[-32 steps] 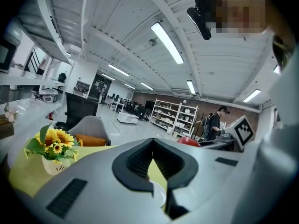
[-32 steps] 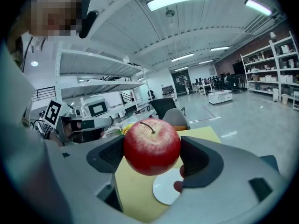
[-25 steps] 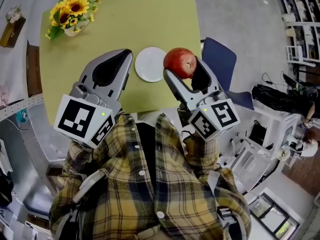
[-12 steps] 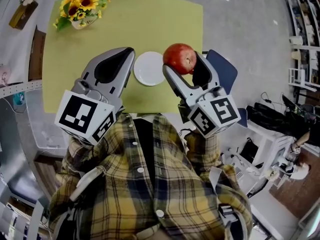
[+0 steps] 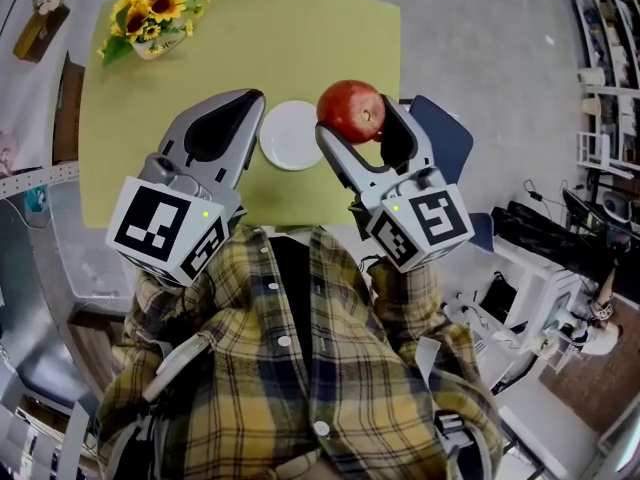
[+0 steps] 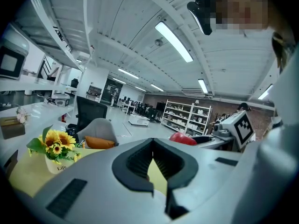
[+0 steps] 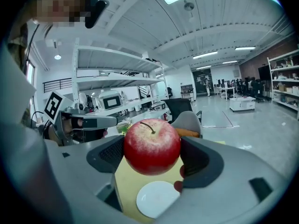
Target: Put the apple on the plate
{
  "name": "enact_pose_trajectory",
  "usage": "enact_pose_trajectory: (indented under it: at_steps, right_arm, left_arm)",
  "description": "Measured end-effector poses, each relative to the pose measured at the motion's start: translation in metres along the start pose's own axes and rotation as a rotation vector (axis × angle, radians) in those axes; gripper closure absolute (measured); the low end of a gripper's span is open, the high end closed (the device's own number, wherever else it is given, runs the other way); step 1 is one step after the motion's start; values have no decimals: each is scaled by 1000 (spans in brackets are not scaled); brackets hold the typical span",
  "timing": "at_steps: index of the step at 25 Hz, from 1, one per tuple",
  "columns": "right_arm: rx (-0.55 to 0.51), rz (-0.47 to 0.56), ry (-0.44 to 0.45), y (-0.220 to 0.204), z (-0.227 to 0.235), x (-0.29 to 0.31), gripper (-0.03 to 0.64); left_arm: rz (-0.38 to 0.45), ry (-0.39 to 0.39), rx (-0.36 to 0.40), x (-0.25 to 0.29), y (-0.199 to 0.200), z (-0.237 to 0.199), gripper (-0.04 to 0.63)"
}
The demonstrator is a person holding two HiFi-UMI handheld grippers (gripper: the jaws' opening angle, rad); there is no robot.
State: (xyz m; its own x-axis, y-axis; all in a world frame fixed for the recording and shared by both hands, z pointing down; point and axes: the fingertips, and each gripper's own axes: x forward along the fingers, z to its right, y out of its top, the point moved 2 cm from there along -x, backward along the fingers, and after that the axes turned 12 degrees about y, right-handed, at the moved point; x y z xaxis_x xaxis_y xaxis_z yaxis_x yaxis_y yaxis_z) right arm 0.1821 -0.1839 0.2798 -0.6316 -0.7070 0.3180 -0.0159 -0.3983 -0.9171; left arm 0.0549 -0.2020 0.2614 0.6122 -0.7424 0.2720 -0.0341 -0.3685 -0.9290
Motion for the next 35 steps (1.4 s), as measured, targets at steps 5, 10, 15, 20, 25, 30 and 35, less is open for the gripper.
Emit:
enact_pose_trajectory:
  at_steps: [5,10,15,20,25,30,35]
  right_arm:
    - [-50,-67,5,-20,5,8,245]
    - [-56,-137,46,-52,11,23,245]
    - [-48,-192,58,-84,19,40,245]
    - [6,-237,68,-122,23,54,245]
    - [-10,-261,64,-150,24,66,245]
    - [-16,-270,90,-172,19,80,245]
    - [-37,-287,66,-192,24,83,245]
  left_arm:
    - [-26,28,-2,2,-9,-4,588]
    - [-66,68,-17,-1,-27,-10,588]
    - [-95,90,-34,2,-40,-20,588]
    - [-122,99,-43,3,-48,-23,588]
    - [-150,92,-50,8,-55,-24,588]
    - [-177,85,-51,13,-61,-31,588]
    - [-196,70,-53,20,-65,-32,588]
